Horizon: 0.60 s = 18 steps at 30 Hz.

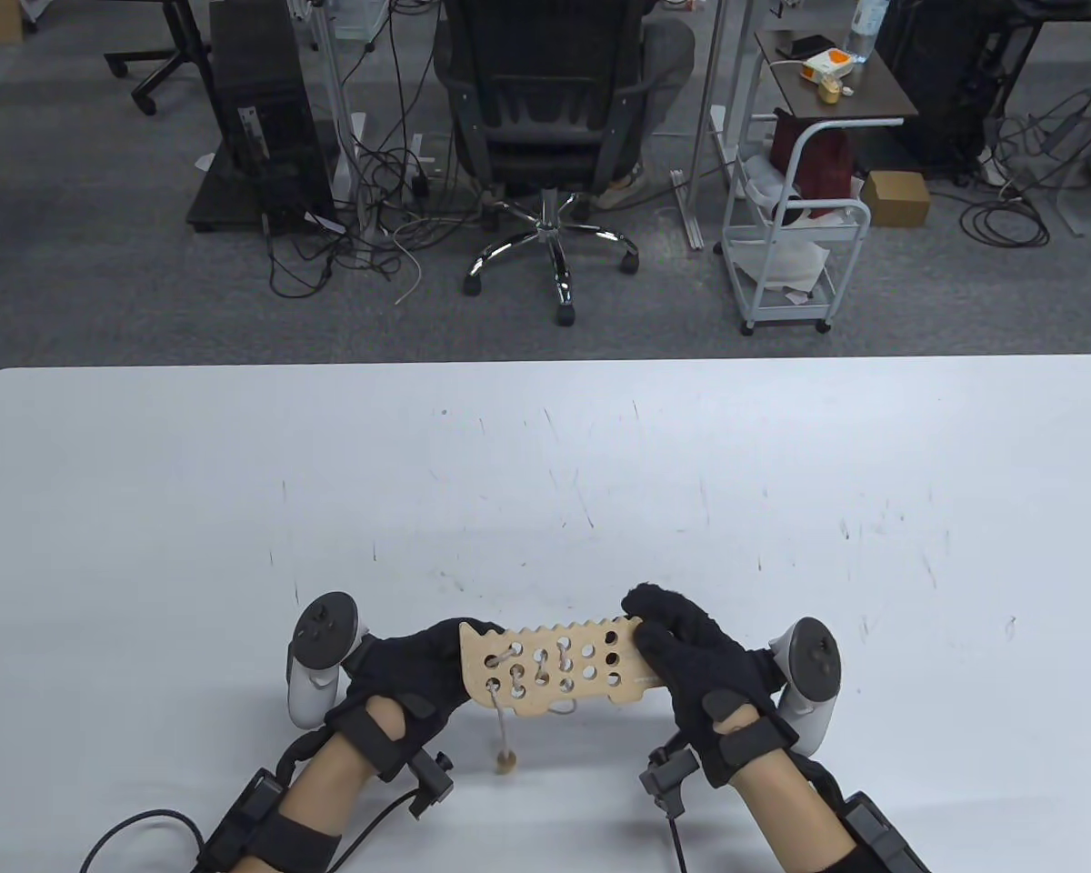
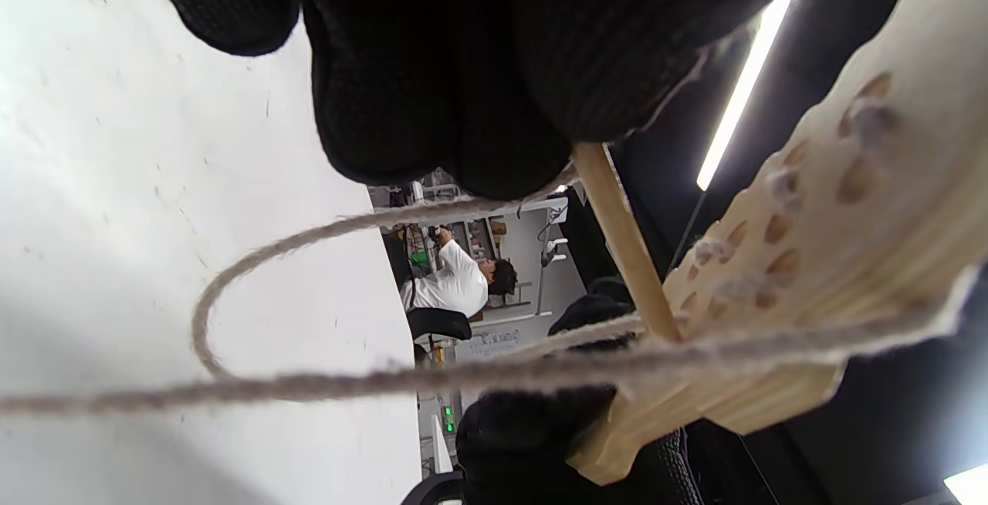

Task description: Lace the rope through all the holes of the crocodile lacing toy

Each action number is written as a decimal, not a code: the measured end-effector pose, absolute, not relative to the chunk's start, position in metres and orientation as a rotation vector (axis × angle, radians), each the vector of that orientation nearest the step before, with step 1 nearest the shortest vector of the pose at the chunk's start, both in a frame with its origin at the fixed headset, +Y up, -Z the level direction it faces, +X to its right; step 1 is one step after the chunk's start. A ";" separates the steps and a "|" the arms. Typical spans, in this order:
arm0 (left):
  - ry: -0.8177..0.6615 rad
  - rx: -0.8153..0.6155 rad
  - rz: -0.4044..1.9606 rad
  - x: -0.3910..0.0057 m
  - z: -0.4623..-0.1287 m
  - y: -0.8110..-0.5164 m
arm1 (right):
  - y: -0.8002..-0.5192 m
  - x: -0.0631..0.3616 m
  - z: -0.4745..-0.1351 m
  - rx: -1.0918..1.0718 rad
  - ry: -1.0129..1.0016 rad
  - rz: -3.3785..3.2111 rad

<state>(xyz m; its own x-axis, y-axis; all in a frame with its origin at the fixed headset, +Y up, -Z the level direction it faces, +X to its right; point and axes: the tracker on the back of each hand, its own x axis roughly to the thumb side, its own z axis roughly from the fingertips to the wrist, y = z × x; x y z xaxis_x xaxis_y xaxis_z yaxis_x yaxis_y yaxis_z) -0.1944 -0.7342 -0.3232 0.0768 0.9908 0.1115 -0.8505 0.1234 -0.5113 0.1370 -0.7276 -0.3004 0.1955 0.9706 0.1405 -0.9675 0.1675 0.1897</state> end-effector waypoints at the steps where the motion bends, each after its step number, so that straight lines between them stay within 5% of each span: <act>1: -0.493 -0.365 1.433 -0.192 -0.322 -0.734 | -0.727 0.136 -0.300 0.264 0.017 1.379; 18: -0.516 -0.436 1.432 -0.176 -0.313 -0.737 | -0.720 0.128 -0.293 0.337 -0.070 1.461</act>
